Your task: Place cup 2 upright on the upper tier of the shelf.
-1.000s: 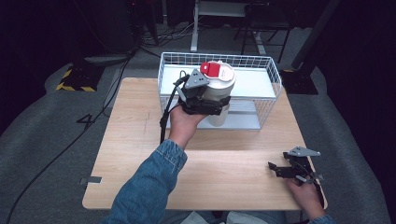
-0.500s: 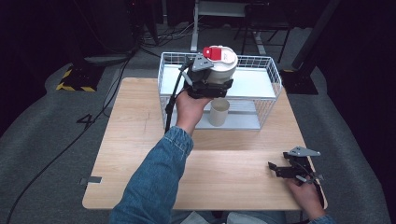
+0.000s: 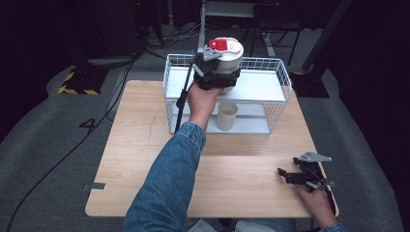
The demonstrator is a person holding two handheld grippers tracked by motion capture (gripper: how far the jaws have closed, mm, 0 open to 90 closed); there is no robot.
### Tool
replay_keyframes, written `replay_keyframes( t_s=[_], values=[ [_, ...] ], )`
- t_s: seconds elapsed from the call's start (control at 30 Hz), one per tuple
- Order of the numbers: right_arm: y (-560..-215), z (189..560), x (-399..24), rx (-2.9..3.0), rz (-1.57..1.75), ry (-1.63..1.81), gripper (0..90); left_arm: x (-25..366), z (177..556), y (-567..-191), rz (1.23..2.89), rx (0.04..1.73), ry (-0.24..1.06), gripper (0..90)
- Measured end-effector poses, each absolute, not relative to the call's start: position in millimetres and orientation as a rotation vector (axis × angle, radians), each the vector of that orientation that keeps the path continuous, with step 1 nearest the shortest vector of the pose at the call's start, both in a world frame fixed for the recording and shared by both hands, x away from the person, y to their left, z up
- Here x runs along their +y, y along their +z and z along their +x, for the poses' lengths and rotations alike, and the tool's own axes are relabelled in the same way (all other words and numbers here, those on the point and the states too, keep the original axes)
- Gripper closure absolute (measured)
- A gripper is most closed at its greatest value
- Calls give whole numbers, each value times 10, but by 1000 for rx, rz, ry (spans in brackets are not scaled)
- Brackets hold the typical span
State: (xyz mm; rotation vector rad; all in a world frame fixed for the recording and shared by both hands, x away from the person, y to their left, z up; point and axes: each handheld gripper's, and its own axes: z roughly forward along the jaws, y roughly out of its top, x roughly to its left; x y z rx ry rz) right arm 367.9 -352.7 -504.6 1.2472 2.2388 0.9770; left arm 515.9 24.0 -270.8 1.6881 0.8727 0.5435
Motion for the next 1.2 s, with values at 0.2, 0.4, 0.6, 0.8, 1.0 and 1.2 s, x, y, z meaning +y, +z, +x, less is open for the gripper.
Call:
replay_keyframes(
  t_s=[0.2,0.4,0.6,0.8,1.0,1.2],
  values=[
    [-5046,3679,-3525,2236,1251,980,147,195,5268,-2749,1686,904,533,102],
    [-5046,3679,-3525,2236,1252,980,147,144,5342,-2801,1688,932,535,102],
    [-5046,3679,-3525,2237,1252,979,147,88,5384,-2847,1696,949,525,102],
    [-5046,3678,-3525,2237,1252,980,147,44,5404,-2885,1711,947,508,102],
    [-5046,3679,-3525,2236,1252,980,147,14,5399,-2890,1718,937,524,102],
    [-5046,3679,-3525,2237,1252,979,147,0,5384,-2902,1717,932,539,102]
  ],
)
